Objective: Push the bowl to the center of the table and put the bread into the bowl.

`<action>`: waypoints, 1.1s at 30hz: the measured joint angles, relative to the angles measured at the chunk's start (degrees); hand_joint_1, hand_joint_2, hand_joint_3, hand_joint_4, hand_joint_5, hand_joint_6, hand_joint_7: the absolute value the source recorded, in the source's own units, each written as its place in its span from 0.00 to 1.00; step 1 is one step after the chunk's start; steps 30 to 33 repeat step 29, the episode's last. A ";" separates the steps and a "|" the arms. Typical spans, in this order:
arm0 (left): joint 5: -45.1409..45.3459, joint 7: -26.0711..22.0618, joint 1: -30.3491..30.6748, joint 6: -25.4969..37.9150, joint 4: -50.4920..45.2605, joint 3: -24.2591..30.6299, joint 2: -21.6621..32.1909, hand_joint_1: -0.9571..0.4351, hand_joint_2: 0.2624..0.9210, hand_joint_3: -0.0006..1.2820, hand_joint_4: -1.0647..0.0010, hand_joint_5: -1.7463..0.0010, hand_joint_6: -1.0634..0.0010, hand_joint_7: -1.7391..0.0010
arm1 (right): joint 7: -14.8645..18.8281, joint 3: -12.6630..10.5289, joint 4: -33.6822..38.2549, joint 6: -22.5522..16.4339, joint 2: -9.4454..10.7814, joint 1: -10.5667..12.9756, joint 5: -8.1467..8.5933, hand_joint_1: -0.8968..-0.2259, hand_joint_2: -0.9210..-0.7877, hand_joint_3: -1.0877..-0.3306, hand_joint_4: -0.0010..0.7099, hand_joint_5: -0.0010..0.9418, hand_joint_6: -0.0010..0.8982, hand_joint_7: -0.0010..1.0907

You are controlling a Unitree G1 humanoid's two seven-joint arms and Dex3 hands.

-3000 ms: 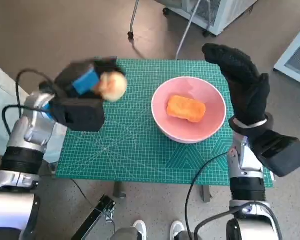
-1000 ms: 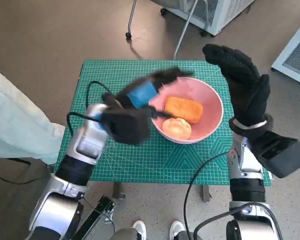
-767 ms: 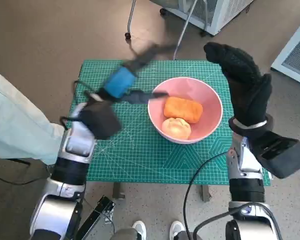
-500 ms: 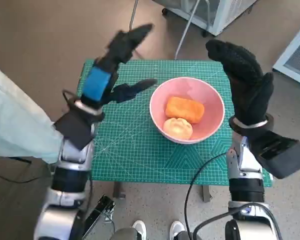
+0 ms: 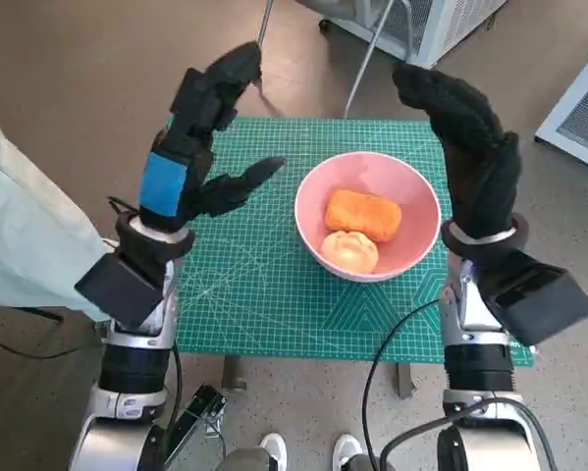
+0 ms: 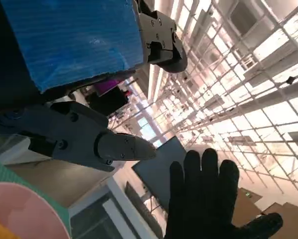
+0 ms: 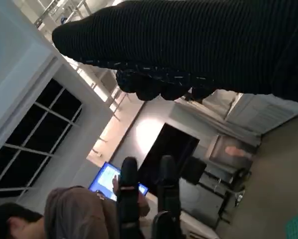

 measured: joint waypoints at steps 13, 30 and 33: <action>-1.04 0.26 0.02 -0.95 -0.36 0.16 -0.26 0.39 1.00 0.21 0.78 1.00 0.95 0.66 | -0.64 1.22 -1.23 1.46 0.00 -0.26 -1.47 0.38 0.00 0.39 0.34 0.00 0.00 0.64; -2.03 -0.45 1.08 -1.44 -1.57 -0.29 -0.27 0.39 1.00 0.21 0.78 1.00 0.96 0.67 | -0.14 2.14 -2.12 2.04 -0.07 -0.17 -1.30 0.43 0.00 0.37 0.33 0.00 0.00 0.63; -2.03 -0.45 1.08 -1.44 -1.57 -0.29 -0.27 0.39 1.00 0.21 0.78 1.00 0.96 0.67 | -0.14 2.14 -2.12 2.04 -0.07 -0.17 -1.30 0.43 0.00 0.37 0.33 0.00 0.00 0.63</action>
